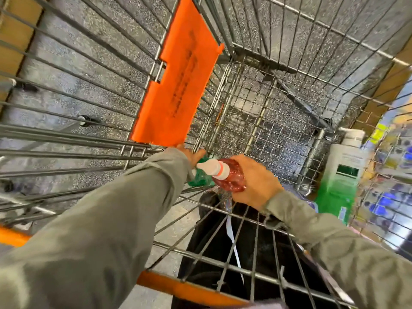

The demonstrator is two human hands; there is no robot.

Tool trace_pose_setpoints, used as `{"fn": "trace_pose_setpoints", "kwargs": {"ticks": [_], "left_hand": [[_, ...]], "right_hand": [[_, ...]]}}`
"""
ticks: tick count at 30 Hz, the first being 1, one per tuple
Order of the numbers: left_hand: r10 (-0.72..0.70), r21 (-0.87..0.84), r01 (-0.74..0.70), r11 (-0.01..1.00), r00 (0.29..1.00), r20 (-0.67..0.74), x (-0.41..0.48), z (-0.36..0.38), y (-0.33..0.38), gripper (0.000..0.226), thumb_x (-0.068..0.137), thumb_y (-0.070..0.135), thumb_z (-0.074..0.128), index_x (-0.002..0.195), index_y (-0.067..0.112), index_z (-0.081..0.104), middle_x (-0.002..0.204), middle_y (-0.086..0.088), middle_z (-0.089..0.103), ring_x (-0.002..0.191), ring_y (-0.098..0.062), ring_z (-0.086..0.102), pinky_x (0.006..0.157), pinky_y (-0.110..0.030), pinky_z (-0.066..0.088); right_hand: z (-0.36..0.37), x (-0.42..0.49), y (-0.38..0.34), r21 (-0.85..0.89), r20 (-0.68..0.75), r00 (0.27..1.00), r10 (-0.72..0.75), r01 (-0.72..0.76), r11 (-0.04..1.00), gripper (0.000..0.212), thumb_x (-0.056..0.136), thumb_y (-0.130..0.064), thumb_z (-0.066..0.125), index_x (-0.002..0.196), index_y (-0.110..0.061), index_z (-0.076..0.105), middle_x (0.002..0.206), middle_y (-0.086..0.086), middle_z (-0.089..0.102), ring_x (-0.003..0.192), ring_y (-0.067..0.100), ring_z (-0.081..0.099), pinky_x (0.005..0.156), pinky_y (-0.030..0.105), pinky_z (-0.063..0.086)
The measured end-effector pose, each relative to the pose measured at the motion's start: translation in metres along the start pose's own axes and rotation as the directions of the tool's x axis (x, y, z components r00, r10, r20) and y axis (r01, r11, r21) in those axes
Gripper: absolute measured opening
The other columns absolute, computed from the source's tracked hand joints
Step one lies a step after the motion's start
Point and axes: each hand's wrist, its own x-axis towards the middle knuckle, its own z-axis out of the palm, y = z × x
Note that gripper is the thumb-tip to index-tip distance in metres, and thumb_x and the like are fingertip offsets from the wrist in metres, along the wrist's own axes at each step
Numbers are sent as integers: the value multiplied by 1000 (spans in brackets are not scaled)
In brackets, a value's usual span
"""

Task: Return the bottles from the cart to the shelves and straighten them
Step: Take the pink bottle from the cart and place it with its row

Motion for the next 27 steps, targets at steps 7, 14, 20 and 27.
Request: {"fn": "trace_pose_setpoints", "kwargs": {"ticks": [7, 14, 20, 27], "left_hand": [[-112, -275, 81, 958, 989, -99, 14, 8, -6, 64, 95, 58, 28, 135, 12, 45, 134, -12, 48, 119, -33, 49, 101, -39, 39], [274, 65, -270, 961, 959, -74, 1, -2, -21, 87, 81, 24, 73, 148, 31, 19, 134, -10, 43, 124, -28, 40, 95, -35, 36], [347, -58, -360, 931, 924, -159, 11, 1, -29, 80, 82, 45, 65, 148, 32, 21, 114, 1, 30, 113, -18, 32, 99, -37, 32], [68, -482, -257, 837, 924, -376, 17, -5, -10, 60, 88, 50, 54, 131, 8, 51, 131, -10, 42, 122, -29, 43, 104, -38, 36]], "right_hand": [[-23, 2, 13, 168, -41, 999, 35, -28, 985, 80, 62, -11, 85, 129, -20, 42, 114, 0, 56, 101, 19, 55, 88, 29, 44], [-42, 7, 32, 329, -96, 991, 90, -54, 943, 78, 60, -4, 85, 125, -20, 46, 110, 0, 57, 103, 23, 58, 94, 31, 44], [-55, 3, 54, 478, -84, 984, 158, -99, 873, 78, 61, -2, 85, 122, -25, 43, 117, 4, 59, 108, 25, 58, 99, 41, 44], [-59, 3, 64, 598, -60, 981, 187, -114, 793, 77, 62, 7, 81, 121, -24, 43, 115, 3, 61, 109, 24, 58, 101, 44, 44]]}}
